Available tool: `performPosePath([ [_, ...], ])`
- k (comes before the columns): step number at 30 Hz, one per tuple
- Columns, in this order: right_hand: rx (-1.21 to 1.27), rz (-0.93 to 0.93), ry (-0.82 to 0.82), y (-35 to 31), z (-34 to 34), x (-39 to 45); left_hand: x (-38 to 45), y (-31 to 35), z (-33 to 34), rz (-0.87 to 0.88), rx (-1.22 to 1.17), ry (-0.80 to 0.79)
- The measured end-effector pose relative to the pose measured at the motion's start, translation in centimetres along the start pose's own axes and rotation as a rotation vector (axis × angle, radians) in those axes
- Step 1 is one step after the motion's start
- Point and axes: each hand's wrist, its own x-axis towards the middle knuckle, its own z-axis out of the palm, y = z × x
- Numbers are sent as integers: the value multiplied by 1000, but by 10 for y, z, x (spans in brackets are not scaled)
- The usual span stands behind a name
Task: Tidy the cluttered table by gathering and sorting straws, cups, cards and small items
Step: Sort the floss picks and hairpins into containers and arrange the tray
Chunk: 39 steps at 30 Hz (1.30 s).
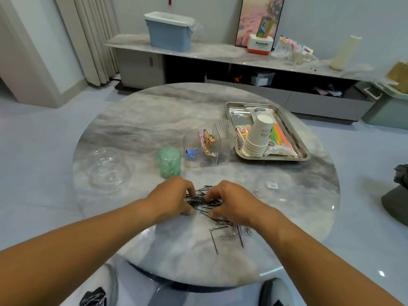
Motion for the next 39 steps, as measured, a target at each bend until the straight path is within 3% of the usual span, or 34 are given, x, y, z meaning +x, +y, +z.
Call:
performPosePath([
  [4,-76,27,17,-4,6,6,6,2,14,107,-20,53],
  [11,-107,193,-12,11,-2,7,17,-11,10,8,-29,16],
  [18,-153,186,-36,18,-4,8,18,-18,0,-9,-115,4],
  [23,178,214,43,27,-12,6,19,-14,-8,-78,-441,13],
  [27,450,255,132,30,-13,7,17,-4,-8,-190,-786,-88],
  [32,1009,329,101,18,-9,7,15,9,-2,-264,-1173,-203],
  [35,1230,360,38,7,-6,7,14,14,3,-234,-1196,-200],
  [39,1305,364,107,-1,2,6,13,17,10,-161,-977,-112],
])
